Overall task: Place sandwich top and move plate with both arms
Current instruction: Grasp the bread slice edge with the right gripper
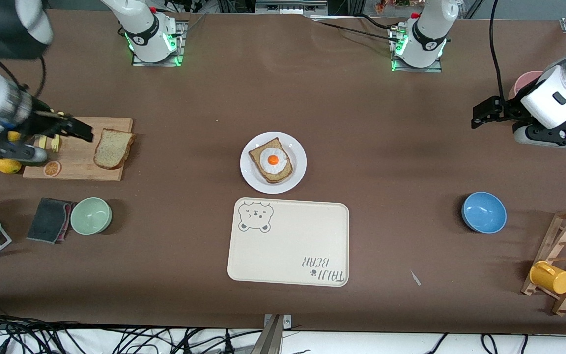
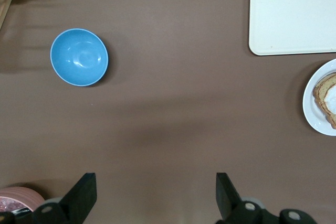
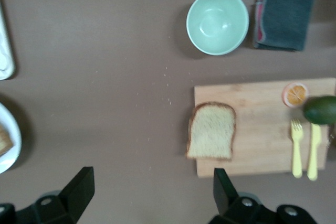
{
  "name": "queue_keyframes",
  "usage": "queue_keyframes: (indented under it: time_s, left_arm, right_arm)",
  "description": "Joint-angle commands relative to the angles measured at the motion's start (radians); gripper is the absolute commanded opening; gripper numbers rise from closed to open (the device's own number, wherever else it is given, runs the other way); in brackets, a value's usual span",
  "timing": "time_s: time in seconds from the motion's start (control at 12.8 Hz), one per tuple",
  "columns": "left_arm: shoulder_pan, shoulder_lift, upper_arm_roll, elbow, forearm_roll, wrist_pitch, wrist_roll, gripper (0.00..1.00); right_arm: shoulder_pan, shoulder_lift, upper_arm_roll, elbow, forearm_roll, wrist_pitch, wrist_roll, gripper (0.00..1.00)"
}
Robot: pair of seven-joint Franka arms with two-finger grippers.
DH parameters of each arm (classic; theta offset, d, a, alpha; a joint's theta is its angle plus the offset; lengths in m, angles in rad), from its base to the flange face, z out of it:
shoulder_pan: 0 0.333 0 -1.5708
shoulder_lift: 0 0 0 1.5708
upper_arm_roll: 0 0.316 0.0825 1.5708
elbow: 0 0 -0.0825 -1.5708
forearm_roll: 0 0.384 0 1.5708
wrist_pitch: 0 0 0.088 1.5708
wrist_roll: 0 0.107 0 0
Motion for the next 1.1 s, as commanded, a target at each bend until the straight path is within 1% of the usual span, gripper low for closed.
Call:
queue_keyframes:
  time_s: [0.0, 0.08, 0.16, 0.24, 0.31, 0.39, 0.63, 0.78, 0.86, 0.94, 1.02]
  left_arm:
    - [-0.003, 0.002, -0.007, 0.022, 0.029, -0.023, -0.014, 1.0]
    - [-0.003, 0.004, -0.007, 0.022, 0.029, -0.023, -0.015, 1.0]
    - [-0.003, 0.002, -0.009, 0.021, 0.028, -0.023, -0.015, 1.0]
    - [-0.003, 0.002, -0.007, 0.022, 0.028, -0.026, -0.014, 1.0]
    - [-0.004, 0.002, -0.009, 0.022, 0.028, -0.026, -0.015, 1.0]
    - [-0.004, 0.002, -0.018, 0.022, 0.028, -0.026, -0.015, 1.0]
    - [-0.003, 0.002, -0.021, 0.022, 0.028, -0.026, -0.017, 1.0]
    - [-0.003, 0.002, -0.021, 0.022, 0.029, -0.026, -0.017, 1.0]
    - [-0.003, 0.002, -0.021, 0.022, 0.029, -0.026, -0.017, 1.0]
    - [-0.003, 0.002, -0.021, 0.022, 0.029, -0.026, -0.017, 1.0]
    - [-0.003, 0.002, -0.021, 0.022, 0.029, -0.026, -0.017, 1.0]
  right_arm:
    - [-0.017, -0.027, 0.047, -0.214, -0.112, 0.197, 0.058, 1.0]
    - [-0.017, -0.026, 0.073, -0.265, -0.177, 0.262, 0.093, 1.0]
    - [-0.016, -0.009, 0.084, -0.299, -0.297, 0.299, 0.13, 1.0]
    - [-0.015, 0.026, 0.084, -0.307, -0.396, 0.31, 0.191, 1.0]
    - [-0.009, 0.064, 0.09, -0.316, -0.442, 0.31, 0.288, 1.0]
    - [0.009, 0.097, 0.103, -0.322, -0.506, 0.304, 0.383, 1.0]
    - [0.044, 0.195, 0.113, -0.371, -0.745, 0.297, 0.636, 1.0]
    - [0.072, 0.267, 0.113, -0.385, -0.822, 0.287, 0.739, 1.0]
    - [0.073, 0.29, 0.126, -0.385, -0.86, 0.246, 0.773, 1.0]
    - [0.073, 0.305, 0.147, -0.385, -0.871, 0.221, 0.79, 1.0]
    - [0.075, 0.322, 0.152, -0.385, -0.873, 0.206, 0.813, 0.99]
